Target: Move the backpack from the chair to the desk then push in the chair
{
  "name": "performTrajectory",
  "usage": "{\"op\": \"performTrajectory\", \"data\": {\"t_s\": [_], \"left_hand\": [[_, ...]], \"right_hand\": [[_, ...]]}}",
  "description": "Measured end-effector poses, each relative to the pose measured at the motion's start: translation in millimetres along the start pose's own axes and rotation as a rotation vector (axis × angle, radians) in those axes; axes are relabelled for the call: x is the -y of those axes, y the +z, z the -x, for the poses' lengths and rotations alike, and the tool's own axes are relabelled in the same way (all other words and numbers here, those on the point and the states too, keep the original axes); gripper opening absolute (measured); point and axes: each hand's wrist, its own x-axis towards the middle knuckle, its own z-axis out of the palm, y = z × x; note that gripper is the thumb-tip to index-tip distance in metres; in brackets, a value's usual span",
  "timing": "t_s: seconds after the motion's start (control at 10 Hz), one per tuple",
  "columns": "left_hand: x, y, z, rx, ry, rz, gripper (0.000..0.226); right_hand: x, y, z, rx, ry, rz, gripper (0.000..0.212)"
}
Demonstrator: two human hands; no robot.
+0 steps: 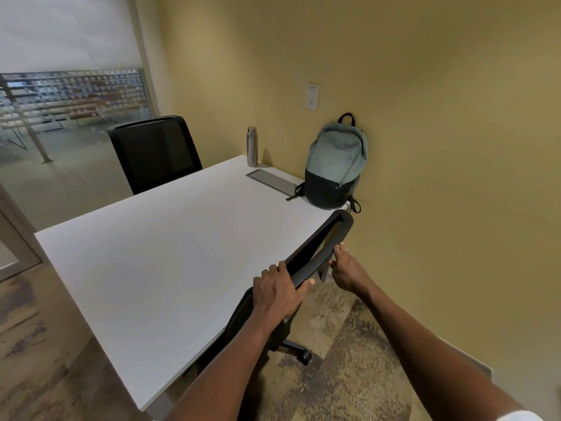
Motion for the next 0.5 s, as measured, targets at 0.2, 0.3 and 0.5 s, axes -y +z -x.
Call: {"op": "performTrajectory", "data": {"t_s": [0.2,0.3,0.5], "left_hand": [[34,-24,1,0.254,0.118,0.291,0.087],[58,-36,13,0.263,0.157,0.304,0.075],[86,-53,69,0.126,0.228,0.289,0.065]], "right_hand": [[5,13,50,-0.142,0.002,0.028,0.062],[12,17,75,-0.188,-0.012,0.077,0.066],[32,27,136,-0.275,-0.048,0.089,0.071]]}}
